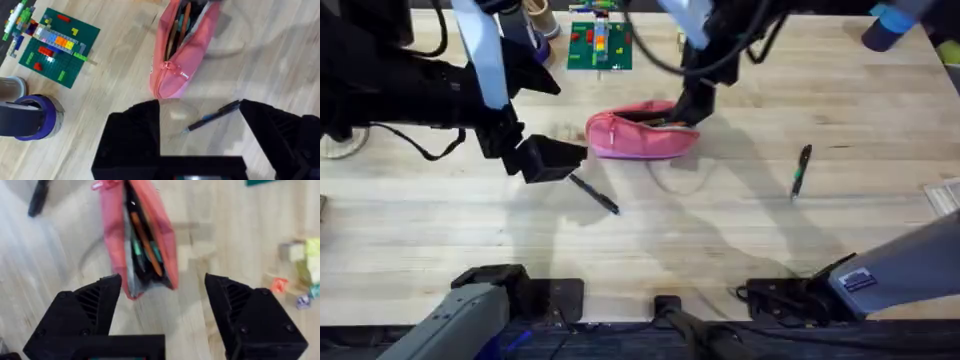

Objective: Unzip the bag, pick up the pens from the table one at a time and place them inside, then zip the bag closed.

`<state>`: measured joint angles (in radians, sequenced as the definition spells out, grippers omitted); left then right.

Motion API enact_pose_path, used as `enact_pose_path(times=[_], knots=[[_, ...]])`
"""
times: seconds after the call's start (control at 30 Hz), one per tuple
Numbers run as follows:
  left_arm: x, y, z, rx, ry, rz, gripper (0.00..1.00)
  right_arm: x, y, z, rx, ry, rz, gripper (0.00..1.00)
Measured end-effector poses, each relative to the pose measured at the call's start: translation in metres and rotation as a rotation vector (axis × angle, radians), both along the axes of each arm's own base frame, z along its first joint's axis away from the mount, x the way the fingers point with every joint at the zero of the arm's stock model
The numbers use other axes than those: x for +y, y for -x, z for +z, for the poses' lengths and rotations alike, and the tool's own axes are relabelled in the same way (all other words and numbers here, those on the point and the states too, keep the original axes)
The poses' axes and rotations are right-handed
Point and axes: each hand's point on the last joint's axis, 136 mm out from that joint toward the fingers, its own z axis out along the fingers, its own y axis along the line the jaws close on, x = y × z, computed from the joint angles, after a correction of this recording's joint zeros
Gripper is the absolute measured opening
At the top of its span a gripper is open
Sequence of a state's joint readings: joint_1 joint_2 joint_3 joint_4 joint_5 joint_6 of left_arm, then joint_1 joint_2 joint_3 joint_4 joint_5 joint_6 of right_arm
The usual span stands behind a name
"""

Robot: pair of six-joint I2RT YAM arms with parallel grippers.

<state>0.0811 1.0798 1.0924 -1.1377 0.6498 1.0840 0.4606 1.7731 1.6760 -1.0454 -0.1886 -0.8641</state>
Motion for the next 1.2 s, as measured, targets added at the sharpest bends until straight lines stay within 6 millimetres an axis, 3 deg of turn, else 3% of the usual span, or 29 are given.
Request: enact_pose_path(times=[0.27,0.67,0.93,1.07,1.2], knots=[[0.0,0.0,0.0,0.0,0.0,0.0,0.994,-0.033,-0.007,0.038,-0.095,-0.063,-0.125,0.997],[0.002,0.0,-0.001,0.001,-0.011,0.005,0.994,-0.118,0.015,0.069,-0.254,-0.168,-0.429,0.996],[0.002,-0.001,-0.001,0.001,-0.014,0.007,0.993,-0.162,0.033,0.072,-0.266,-0.185,-0.698,0.996],[0.002,-0.001,-0.001,0.001,-0.014,0.007,0.993,-0.2,0.04,0.064,-0.221,-0.143,-0.989,0.996],[0.002,-0.001,-0.001,0.001,-0.014,0.007,0.993,-0.235,0.062,0.049,-0.142,-0.083,-1.282,0.996]])
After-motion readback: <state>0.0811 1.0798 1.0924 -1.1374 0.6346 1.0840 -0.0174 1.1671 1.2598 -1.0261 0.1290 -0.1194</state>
